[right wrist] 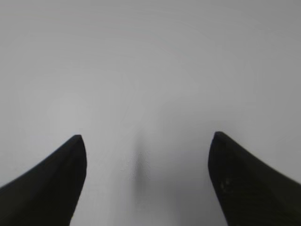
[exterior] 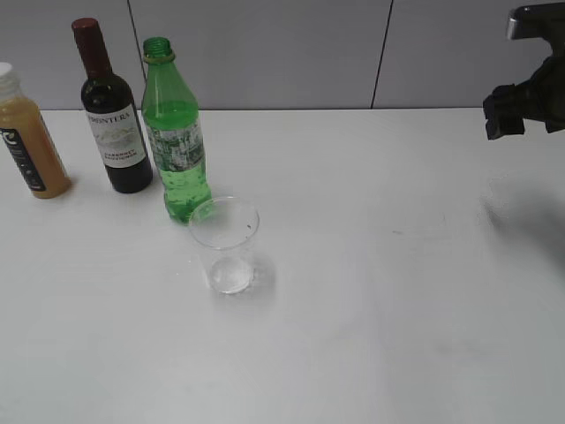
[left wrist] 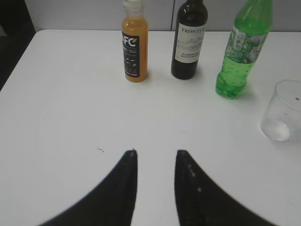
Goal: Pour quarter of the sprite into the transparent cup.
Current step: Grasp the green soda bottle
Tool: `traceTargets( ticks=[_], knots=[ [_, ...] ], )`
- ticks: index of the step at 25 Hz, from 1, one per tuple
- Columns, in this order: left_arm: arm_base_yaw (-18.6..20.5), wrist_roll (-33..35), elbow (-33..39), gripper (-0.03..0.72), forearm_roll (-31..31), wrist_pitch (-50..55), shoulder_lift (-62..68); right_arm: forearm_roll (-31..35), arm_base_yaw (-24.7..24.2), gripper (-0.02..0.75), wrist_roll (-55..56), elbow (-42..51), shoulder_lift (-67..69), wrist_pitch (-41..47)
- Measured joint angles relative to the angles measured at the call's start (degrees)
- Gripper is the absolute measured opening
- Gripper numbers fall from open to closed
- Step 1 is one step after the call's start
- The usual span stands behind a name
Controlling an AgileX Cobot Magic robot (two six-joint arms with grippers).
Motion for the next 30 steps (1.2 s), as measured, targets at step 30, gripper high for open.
traceTargets(
  ticks=[30],
  knots=[
    [0.00, 0.00, 0.00, 0.218, 0.00, 0.00, 0.00, 9.07, -0.48, 0.594, -8.45, 18.87, -37.09, 31.16]
  ],
)
